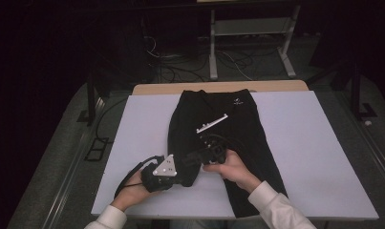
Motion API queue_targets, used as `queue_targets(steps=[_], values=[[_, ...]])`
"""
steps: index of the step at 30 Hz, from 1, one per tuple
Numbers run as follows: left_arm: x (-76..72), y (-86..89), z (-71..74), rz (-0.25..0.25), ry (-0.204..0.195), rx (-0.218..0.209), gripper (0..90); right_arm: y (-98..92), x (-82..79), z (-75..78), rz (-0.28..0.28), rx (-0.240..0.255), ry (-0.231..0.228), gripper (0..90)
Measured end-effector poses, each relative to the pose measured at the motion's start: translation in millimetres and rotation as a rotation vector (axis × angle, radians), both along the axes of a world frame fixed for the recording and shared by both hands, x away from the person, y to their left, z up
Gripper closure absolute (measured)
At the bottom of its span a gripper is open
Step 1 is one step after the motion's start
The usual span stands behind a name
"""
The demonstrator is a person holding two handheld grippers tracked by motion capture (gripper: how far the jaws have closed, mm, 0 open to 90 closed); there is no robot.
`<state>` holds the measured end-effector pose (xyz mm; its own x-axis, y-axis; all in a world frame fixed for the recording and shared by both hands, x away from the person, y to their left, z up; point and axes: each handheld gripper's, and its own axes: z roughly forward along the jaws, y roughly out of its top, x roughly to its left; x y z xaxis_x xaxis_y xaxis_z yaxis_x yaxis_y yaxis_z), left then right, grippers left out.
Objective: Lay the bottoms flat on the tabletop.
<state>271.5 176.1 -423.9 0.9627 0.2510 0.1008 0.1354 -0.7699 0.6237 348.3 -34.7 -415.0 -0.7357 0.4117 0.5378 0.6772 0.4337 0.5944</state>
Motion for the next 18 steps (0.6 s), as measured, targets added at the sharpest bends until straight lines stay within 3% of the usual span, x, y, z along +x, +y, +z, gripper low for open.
queue_targets(steps=[3, 4, 5, 7, 9, 11, 12, 13, 14, 15, 18], values=[[-2.0, -0.3, -3.5, -0.012, -0.002, 0.003, 86.9, 0.9, -3.3, -9.7, -0.014, -0.073, -0.044, 45.9], [-2.0, -0.3, -3.5, -0.012, -0.002, 0.003, 86.9, 0.9, -3.3, -9.7, -0.014, -0.073, -0.044, 45.9], [-3.6, -0.5, -5.6, -0.023, -0.009, 0.014, 86.9, 3.7, -6.4, -15.6, -0.033, -0.135, -0.084, 41.9], [-4.5, -1.0, -7.2, -0.028, -0.014, 0.02, 86.9, 4.9, -7.1, -17.6, -0.034, -0.147, -0.092, 41.3], [-5.4, -1.8, -8.9, -0.036, -0.021, 0.034, 86.9, 9.1, -9.1, -22.7, -0.036, -0.197, -0.116, 43.4], [-6.2, -2.3, -10.0, -0.043, -0.025, 0.041, 86.8, 12.1, -10.1, -26.2, -0.036, -0.229, -0.119, 47.6], [-6.6, -2.5, -10.4, -0.046, -0.027, 0.043, 86.9, 12.6, -9.9, -27.9, -0.033, -0.227, -0.115, 57.7], [-6.9, -2.8, -10.7, -0.05, -0.029, 0.048, 86.9, 13.0, -10.1, -28.4, -0.016, -0.217, -0.113, 74.9], [-6.9, -2.9, -11.1, -0.053, -0.032, 0.052, 86.8, 13.3, -10.4, -28.2, -0.009, -0.216, -0.112, 83.2], [-7.4, -2.5, -11.5, -0.052, -0.032, 0.054, 86.9, 12.8, -10.8, -27.7, -0.003, -0.213, -0.111, 87.4], [-7.7, -0.8, -11.2, -0.052, -0.037, 0.053, 86.9, 6.7, -12.2, -24.7, 0.009, -0.202, -0.115, 87.8]])
